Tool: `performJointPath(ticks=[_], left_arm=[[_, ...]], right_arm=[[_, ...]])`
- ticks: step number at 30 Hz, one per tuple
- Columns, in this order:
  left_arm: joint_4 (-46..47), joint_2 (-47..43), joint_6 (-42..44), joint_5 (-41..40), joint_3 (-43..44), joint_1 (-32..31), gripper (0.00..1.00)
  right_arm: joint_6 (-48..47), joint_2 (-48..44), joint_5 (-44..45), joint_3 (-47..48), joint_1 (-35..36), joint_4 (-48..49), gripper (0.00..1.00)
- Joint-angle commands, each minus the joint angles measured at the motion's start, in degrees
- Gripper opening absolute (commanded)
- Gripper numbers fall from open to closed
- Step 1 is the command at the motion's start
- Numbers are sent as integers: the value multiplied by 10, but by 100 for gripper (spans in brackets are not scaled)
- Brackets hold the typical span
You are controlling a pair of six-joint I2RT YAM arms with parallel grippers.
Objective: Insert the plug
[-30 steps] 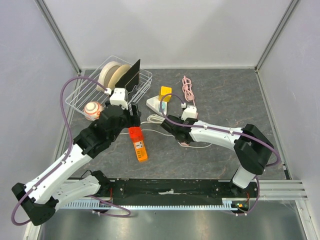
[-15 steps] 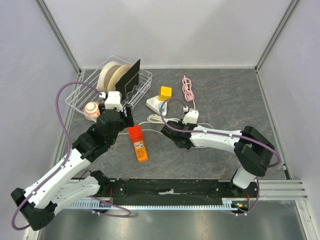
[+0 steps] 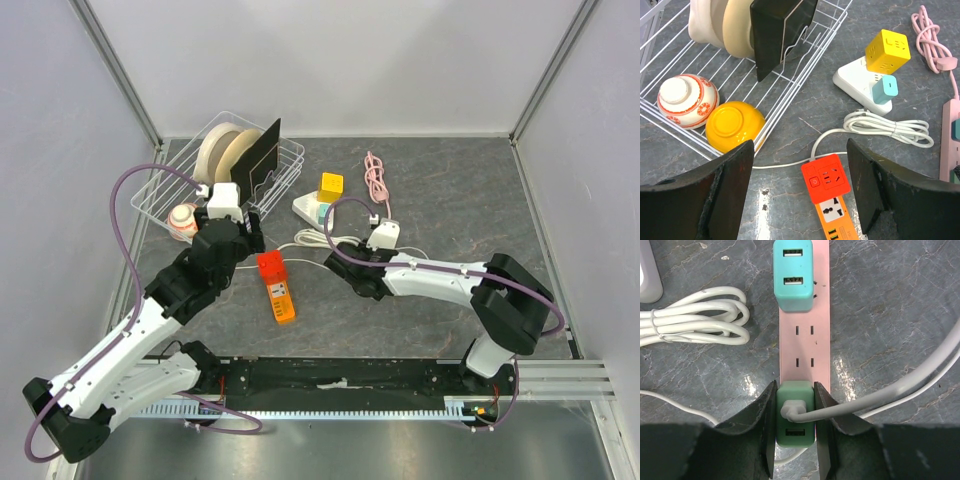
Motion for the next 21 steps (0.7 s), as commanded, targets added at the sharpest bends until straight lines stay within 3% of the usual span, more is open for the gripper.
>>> performJointPath(ticks=[1,8,17,21], left_arm=[[36,-13,17,-26,-4,3,81],[47,-15,23,-23,-12,4,81],[60,-14,29,-40,-21,9,81],[56,-4,21,-21,-19,36,82]], right_arm=[[0,41,-166,-11,6,-70,40],[-4,-36,-92,44,8,-110,75],[-48,-200,-55,47,7,-120,98],[-100,-267,-12,34,1,-113,98]])
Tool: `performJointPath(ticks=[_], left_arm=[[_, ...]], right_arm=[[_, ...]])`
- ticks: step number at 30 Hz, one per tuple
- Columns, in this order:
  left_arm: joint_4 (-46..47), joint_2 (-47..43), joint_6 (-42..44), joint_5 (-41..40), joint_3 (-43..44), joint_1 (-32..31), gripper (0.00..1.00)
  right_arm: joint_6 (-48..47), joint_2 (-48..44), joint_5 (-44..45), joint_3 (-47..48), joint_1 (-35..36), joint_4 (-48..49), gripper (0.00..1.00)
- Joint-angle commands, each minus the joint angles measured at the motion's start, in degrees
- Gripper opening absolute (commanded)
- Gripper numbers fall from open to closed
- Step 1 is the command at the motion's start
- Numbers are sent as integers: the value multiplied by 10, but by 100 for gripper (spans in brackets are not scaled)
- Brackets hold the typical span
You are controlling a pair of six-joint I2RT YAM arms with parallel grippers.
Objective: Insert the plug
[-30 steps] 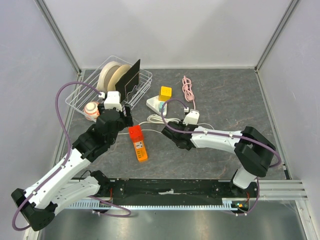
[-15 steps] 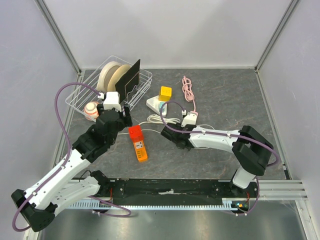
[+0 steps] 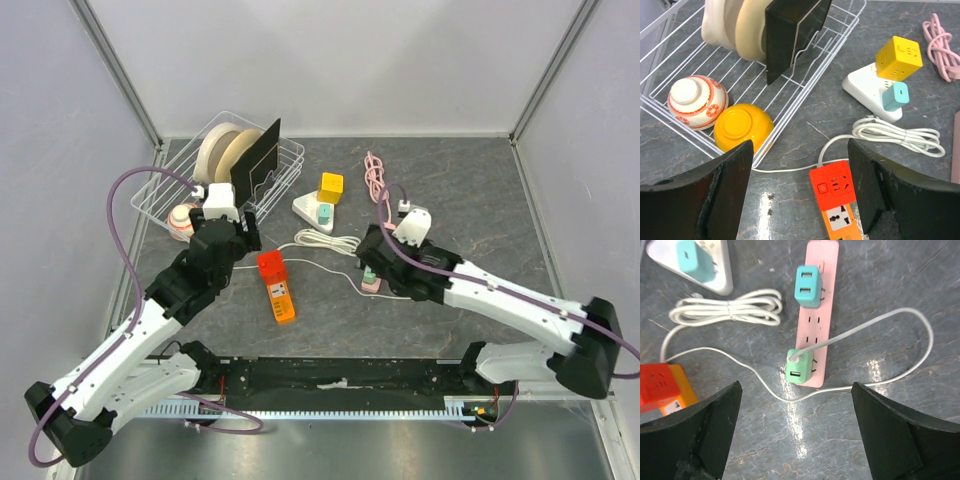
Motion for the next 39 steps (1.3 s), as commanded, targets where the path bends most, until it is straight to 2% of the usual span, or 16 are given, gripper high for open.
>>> performJointPath(ticks=[1,5,6,9,12,15,20,26,30,39], left_arm=[[29,8,5,5,4,42,83],[14,18,-16,23,13,87,86],[13,17,-20,31,13,100,87],[-7,11,-37,48,29,112,91],[-64,-2,-52,42,65,114,97],[-107,-25,-59,50,105,114,100],[-182,-121,-75,87,157,114,100],[-199,-235,-57,82,202,114,100],[-192,-278,-38,66,229,114,100],[-186,-305,-23,52,226,114,100]], right_arm=[[-66,-82,78,0,-13,4,98],[-161,-151,64,-33,-89,70,98],[-195,-166,53,-36,-131,83,98],[-244,-199,-4,-30,-218,114,98],[-298,-209,-31,-2,-266,114,98],[-336,-231,-17,16,-279,110,98],[-364,-310,34,19,-279,96,98],[-395,-399,56,28,-280,81,98],[-404,-434,74,37,-279,62,98],[-421,-473,103,39,-279,58,98]])
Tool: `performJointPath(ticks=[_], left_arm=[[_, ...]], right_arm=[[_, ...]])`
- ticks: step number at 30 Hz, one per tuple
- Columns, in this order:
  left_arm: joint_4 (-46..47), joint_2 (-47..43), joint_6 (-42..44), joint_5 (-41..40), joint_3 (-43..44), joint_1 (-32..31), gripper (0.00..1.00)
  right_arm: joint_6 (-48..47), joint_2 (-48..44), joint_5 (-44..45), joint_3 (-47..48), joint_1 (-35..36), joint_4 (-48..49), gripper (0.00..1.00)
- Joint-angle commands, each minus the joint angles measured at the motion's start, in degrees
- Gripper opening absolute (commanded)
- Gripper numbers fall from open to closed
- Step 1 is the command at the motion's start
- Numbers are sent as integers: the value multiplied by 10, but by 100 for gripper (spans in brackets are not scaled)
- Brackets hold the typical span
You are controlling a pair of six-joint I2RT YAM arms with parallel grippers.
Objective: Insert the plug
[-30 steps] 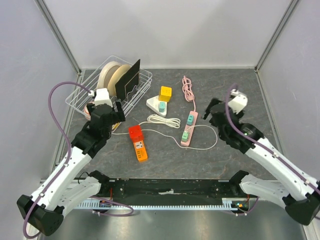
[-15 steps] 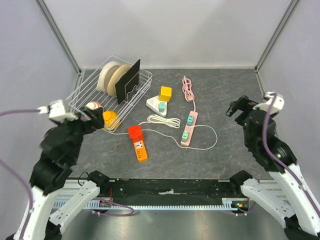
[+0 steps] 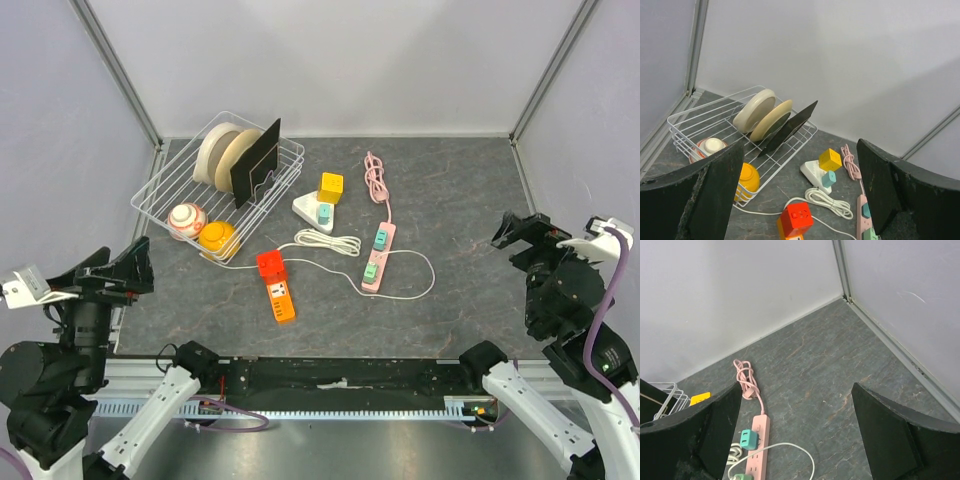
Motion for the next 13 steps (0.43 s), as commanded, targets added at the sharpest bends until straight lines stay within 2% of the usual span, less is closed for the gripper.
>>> performJointPath(ticks=[1,13], left_arm=[[-5,-1,23,-13,-5,4,100],[-3,2,24,-22,-8,4,100]], right_arm=[[-22,-6,29,15,-1,-5,98],[-24,-9,32,8,-1,-4,98]])
